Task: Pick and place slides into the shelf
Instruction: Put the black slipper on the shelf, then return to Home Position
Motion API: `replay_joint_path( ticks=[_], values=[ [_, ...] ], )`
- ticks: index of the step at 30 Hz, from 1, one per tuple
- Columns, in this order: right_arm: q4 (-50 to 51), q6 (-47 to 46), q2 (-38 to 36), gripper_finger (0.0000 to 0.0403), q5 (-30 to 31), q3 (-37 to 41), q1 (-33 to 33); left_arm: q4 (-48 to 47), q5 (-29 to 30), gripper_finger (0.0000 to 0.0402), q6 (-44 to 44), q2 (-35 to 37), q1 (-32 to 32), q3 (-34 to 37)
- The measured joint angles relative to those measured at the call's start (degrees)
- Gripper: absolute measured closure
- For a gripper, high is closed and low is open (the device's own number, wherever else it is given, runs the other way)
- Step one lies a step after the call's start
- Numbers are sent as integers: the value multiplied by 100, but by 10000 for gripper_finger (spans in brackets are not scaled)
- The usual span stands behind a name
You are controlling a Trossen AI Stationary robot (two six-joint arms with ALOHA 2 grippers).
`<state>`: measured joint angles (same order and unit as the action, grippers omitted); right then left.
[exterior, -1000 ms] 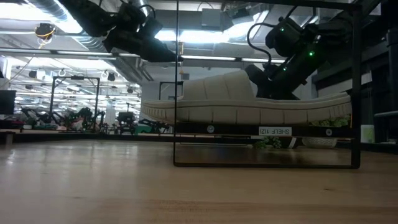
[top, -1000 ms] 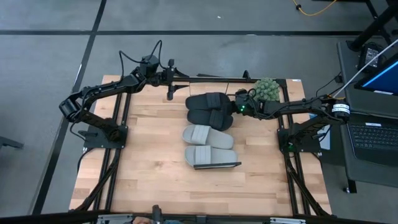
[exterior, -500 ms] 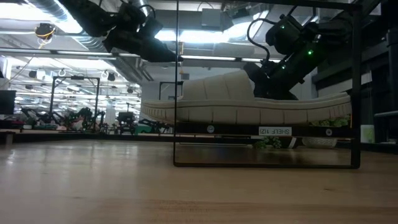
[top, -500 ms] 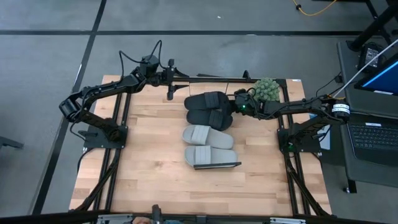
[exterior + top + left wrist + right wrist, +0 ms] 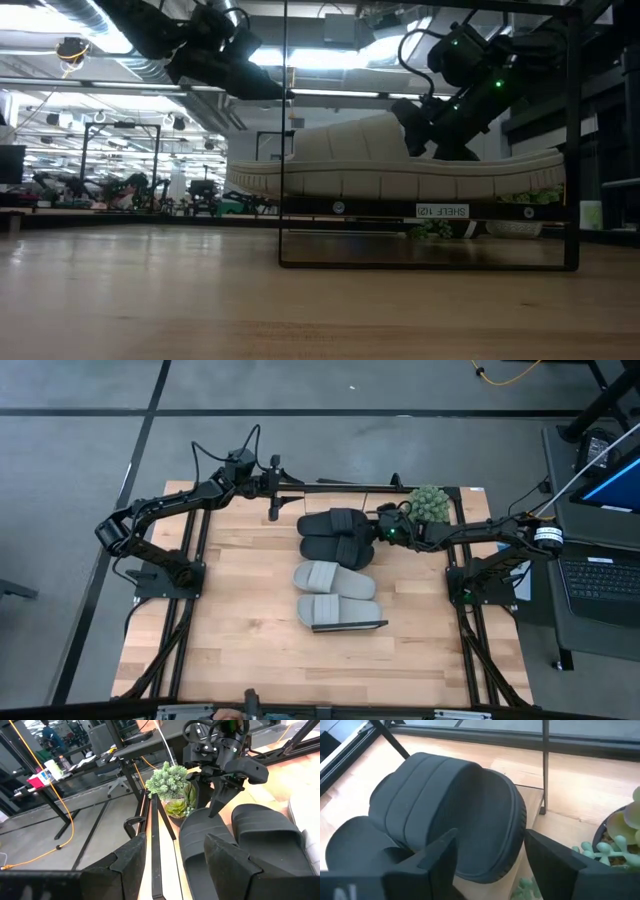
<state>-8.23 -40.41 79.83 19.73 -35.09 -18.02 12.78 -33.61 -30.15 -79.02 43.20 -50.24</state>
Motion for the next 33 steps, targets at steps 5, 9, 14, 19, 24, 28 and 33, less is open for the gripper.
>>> replay_joint_path(
  ticks=[5, 9, 14, 19, 24, 28, 33],
  values=[
    [382, -256, 0, 186, -119, -148, 0, 3, 0, 211, 0, -2, 0, 0],
    [1404, -107, 0, 197, -134, -761, 3, 28, 0, 211, 0, -2, 0, 0],
    [2673, 122, 10, 210, 217, -1471, 4, 26, 0, 211, 2, -2, 2, 0],
    [2963, 169, 15, 218, 310, -1635, 4, 26, 0, 211, 2, -2, 2, 0],
    [2938, 47, -22, 223, 310, -1648, 0, 26, 0, 211, 2, -2, 0, 0],
    [2877, 327, -180, 255, 314, -1648, -7, 27, 0, 211, 109, -2, 0, 0],
    [2782, 886, -513, 337, 315, -1648, -4, 57, 2, 211, 160, -2, 0, 0]
  ],
)
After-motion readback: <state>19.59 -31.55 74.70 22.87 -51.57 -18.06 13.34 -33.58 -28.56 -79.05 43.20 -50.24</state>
